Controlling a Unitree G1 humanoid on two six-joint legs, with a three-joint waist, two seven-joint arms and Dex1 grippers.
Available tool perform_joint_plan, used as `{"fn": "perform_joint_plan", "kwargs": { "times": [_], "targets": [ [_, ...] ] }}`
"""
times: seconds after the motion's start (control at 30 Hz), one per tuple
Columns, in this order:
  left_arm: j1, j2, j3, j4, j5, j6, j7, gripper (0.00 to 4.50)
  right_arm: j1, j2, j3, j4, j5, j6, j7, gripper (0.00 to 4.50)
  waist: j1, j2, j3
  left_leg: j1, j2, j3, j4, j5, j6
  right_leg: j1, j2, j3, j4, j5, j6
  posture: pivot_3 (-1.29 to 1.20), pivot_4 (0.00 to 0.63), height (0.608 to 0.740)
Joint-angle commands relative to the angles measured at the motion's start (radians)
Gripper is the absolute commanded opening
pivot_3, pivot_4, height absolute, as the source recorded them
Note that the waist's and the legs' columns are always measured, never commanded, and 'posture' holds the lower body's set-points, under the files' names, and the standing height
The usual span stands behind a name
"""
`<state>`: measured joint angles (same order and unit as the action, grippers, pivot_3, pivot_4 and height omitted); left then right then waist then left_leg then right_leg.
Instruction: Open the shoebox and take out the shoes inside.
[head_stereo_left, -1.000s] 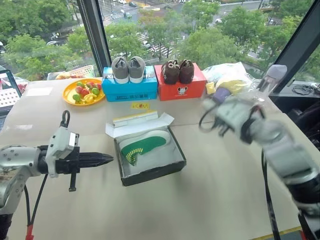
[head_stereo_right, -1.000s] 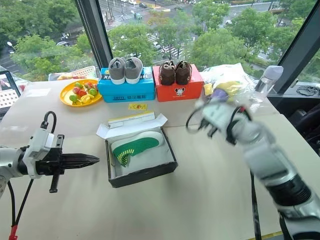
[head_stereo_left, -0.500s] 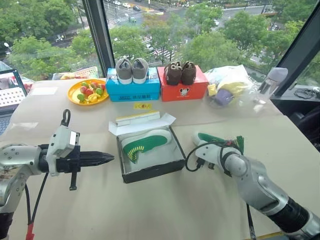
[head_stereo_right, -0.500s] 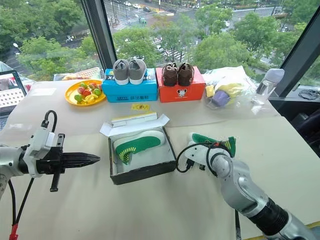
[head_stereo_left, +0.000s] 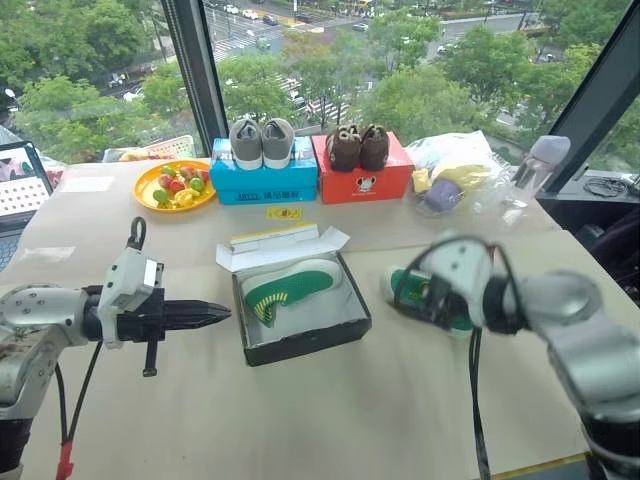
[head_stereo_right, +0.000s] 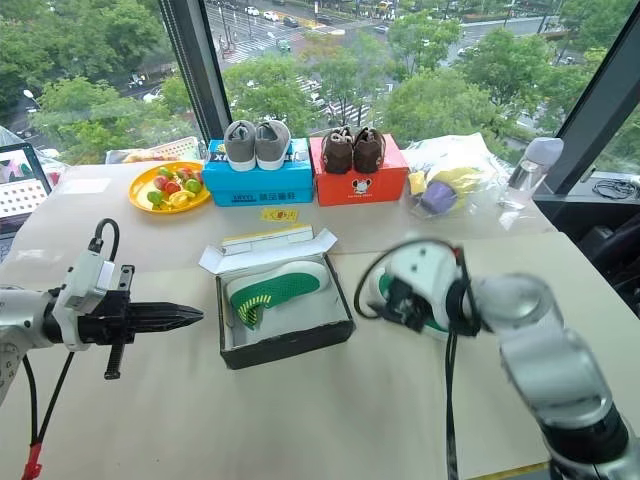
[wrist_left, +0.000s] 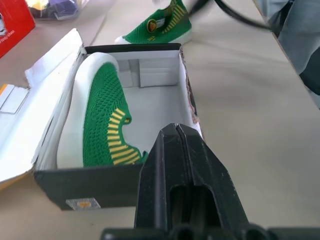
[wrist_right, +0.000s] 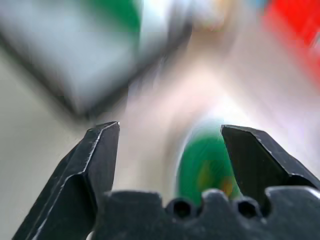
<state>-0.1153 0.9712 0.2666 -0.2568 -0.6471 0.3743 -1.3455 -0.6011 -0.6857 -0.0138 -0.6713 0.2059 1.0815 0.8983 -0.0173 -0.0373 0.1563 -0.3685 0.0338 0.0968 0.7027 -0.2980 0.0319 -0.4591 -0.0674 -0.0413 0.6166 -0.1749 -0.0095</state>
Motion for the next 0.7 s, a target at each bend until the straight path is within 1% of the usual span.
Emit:
{"fn": "perform_joint_plan", "kwargs": {
  "times": [0.03, 0.13, 0.17, 0.2, 0.4, 0.53, 0.7],
  "targets": [
    [-0.013, -0.001, 0.013, -0.016, -0.004, -0.009, 0.008, 0.0, -0.141, 0.102, 0.045, 0.178, 0.037, -0.078, -0.049, 3.87, 0.001, 0.0, 0.0, 0.0, 0.0, 0.0, 0.0, 0.0, 0.0, 0.0, 0.0, 0.0, 0.0, 0.0, -0.001, 0.0, 0.15, 0.731],
    [-0.007, 0.004, 0.017, -0.024, -0.008, -0.002, 0.012, 0.0, -0.162, 0.149, 0.168, 0.316, -0.018, -0.192, -0.065, 3.87, 0.007, 0.0, 0.0, 0.0, 0.0, 0.0, -0.002, 0.001, -0.001, 0.0, 0.0, -0.001, 0.0, 0.001, -0.002, 0.0, 0.15, 0.731],
    [-0.003, 0.007, 0.02, -0.028, -0.011, 0.003, 0.012, 0.0, -0.17, 0.169, 0.192, 0.364, -0.026, -0.225, -0.07, 3.87, 0.007, 0.0, 0.0, 0.0, 0.0, 0.0, -0.002, 0.001, -0.001, 0.0, 0.0, -0.002, 0.0, 0.003, -0.006, 0.0, 0.15, 0.731],
    [0.0, 0.009, 0.023, -0.031, -0.013, 0.007, 0.012, 0.0, -0.176, 0.18, 0.21, 0.402, -0.033, -0.253, -0.073, 3.87, 0.006, 0.0, 0.0, -0.001, -0.001, 0.0, -0.003, 0.001, -0.001, -0.001, 0.0, -0.002, -0.001, 0.005, -0.009, 0.0, 0.15, 0.731],
    [0.01, 0.014, 0.033, -0.041, -0.016, 0.013, 0.02, 0.0, -0.202, 0.219, 0.311, 0.61, -0.089, -0.416, -0.065, 3.87, 0.005, 0.0, 0.0, -0.005, -0.003, 0.001, -0.002, 0.0, -0.001, -0.002, -0.002, -0.001, -0.004, 0.004, -0.006, 0.0, 0.15, 0.731],
    [0.013, 0.015, 0.035, -0.044, -0.014, 0.013, 0.024, 0.0, -0.205, 0.234, 0.332, 0.665, -0.104, -0.46, -0.057, 3.87, 0.004, 0.0, 0.0, -0.005, -0.003, 0.001, -0.003, 0.0, -0.001, -0.002, -0.003, -0.001, -0.004, 0.003, -0.005, 0.0, 0.15, 0.731],
    [0.014, 0.015, 0.043, -0.041, -0.011, 0.01, 0.029, 0.0, -0.161, 0.234, 0.377, 0.641, -0.121, -0.464, -0.04, 3.87, 0.004, 0.0, 0.0, -0.005, -0.002, 0.0, -0.003, 0.0, 0.0, -0.002, -0.003, -0.002, -0.004, 0.003, -0.005, 0.0, 0.15, 0.731]
  ]
}}
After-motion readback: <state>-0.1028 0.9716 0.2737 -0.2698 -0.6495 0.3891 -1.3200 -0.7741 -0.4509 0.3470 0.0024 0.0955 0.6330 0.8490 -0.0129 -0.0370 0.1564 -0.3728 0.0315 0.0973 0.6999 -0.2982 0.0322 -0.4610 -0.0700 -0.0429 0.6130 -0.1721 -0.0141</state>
